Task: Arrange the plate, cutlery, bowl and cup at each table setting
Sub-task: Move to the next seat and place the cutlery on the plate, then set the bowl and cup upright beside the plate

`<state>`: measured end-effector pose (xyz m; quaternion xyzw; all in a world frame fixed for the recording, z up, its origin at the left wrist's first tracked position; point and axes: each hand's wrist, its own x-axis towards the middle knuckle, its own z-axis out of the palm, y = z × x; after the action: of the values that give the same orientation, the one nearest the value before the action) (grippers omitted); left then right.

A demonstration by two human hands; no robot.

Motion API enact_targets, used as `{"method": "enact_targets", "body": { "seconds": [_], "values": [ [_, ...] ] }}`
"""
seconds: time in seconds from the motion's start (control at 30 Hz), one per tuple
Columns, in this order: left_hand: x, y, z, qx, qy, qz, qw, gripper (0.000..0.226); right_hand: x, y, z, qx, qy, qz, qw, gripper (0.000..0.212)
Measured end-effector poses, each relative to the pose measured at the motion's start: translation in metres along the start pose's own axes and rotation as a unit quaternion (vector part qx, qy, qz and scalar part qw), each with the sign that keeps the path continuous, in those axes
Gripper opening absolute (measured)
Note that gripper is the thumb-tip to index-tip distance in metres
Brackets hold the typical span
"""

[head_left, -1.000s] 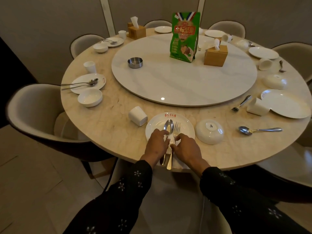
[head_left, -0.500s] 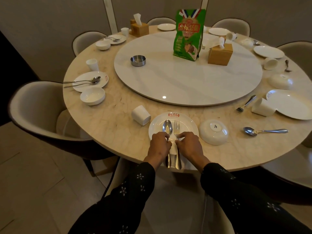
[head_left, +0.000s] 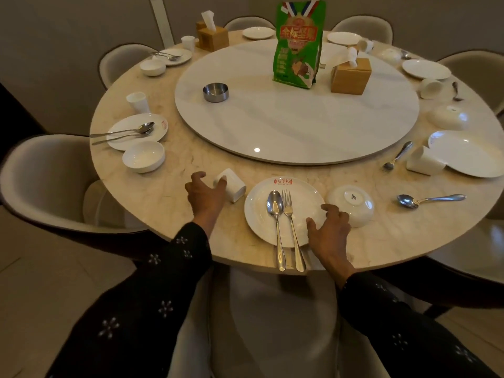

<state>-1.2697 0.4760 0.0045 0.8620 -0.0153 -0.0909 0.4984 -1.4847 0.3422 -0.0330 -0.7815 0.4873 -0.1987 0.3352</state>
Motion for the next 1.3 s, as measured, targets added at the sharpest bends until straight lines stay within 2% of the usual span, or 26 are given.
{"method": "enact_targets", "body": {
  "seconds": [0.07,0.17,0.3,0.43,0.57,0.7,0.8,0.9,1.1,1.3],
  "values": [
    [0.014,-0.003,-0.003,0.004,-0.059,-0.031,0.998,0.061,-0.006,0.002,0.001,0.030,0.010,0.034,0.999,0.053],
    [0.024,-0.009,-0.001,0.031,-0.134,-0.023,0.990,0.060,-0.008,0.003,0.001,0.089,0.008,0.070,0.993,0.048],
    [0.029,-0.009,0.007,0.019,-0.148,-0.005,0.989,0.046,-0.005,0.000,-0.002,0.098,-0.018,0.112,0.989,0.035],
    [0.037,-0.010,0.002,-0.029,-0.207,-0.001,0.978,0.029,-0.004,-0.003,-0.002,0.096,-0.018,0.131,0.986,0.036],
    [0.050,-0.005,-0.013,-0.012,-0.288,0.069,0.955,0.029,0.001,-0.003,-0.002,0.089,-0.020,0.139,0.986,0.037],
    [0.069,0.002,-0.024,0.103,-0.337,0.199,0.914,0.029,0.000,-0.003,-0.003,0.082,-0.015,0.143,0.986,0.037],
    [0.078,0.007,-0.027,0.128,-0.382,0.253,0.880,0.034,-0.002,-0.004,-0.003,0.077,-0.014,0.140,0.987,0.038],
    [0.083,0.007,-0.029,0.150,-0.398,0.281,0.860,0.038,-0.001,-0.004,-0.003,0.077,-0.014,0.144,0.986,0.039],
    [0.079,0.004,-0.029,0.150,-0.416,0.282,0.851,0.087,-0.001,-0.003,-0.002,0.071,-0.012,0.145,0.987,0.038],
    [0.075,0.001,-0.024,0.147,-0.419,0.288,0.849,0.096,-0.001,-0.002,-0.001,0.068,-0.010,0.142,0.987,0.038]
  ]
}}
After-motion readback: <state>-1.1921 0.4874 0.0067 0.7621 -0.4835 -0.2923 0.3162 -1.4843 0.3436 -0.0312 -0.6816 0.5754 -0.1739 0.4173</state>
